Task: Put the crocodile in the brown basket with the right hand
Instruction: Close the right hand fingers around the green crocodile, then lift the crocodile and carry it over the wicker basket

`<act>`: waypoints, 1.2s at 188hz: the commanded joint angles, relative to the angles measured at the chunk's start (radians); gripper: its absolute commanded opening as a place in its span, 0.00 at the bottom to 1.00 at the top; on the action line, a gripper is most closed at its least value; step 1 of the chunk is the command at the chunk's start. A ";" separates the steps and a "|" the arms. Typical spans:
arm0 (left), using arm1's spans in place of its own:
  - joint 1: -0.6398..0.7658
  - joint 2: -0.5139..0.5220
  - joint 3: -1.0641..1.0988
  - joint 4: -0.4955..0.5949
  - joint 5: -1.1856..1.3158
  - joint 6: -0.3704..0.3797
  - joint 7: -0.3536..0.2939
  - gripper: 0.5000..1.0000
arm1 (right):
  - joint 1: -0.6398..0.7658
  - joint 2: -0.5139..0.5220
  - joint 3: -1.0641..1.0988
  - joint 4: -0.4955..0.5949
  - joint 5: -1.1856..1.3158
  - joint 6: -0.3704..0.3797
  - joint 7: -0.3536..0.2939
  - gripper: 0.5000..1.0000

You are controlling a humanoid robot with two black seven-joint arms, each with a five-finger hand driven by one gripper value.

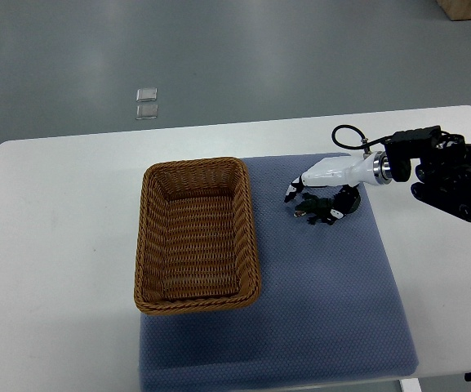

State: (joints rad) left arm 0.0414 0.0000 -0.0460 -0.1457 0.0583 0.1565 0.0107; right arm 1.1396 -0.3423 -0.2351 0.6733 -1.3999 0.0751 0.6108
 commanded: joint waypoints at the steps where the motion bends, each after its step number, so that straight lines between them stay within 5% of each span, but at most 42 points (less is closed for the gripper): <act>1: 0.000 0.000 0.000 0.000 0.000 0.000 0.000 1.00 | 0.000 0.000 -0.001 0.000 -0.001 0.000 0.000 0.48; 70: 0.000 0.000 0.000 0.000 0.000 0.000 0.000 1.00 | -0.001 0.000 -0.004 0.000 -0.001 0.000 0.000 0.44; 161: 0.000 0.000 0.000 0.000 0.000 0.000 0.000 1.00 | -0.003 0.000 -0.003 0.000 -0.002 -0.020 0.000 0.09; 226: 0.000 0.000 0.000 0.000 0.000 0.000 0.000 1.00 | 0.009 -0.001 0.003 0.002 -0.001 -0.025 0.000 0.00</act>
State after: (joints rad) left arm 0.0414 0.0000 -0.0460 -0.1457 0.0583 0.1565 0.0107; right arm 1.1441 -0.3436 -0.2353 0.6734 -1.4016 0.0508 0.6109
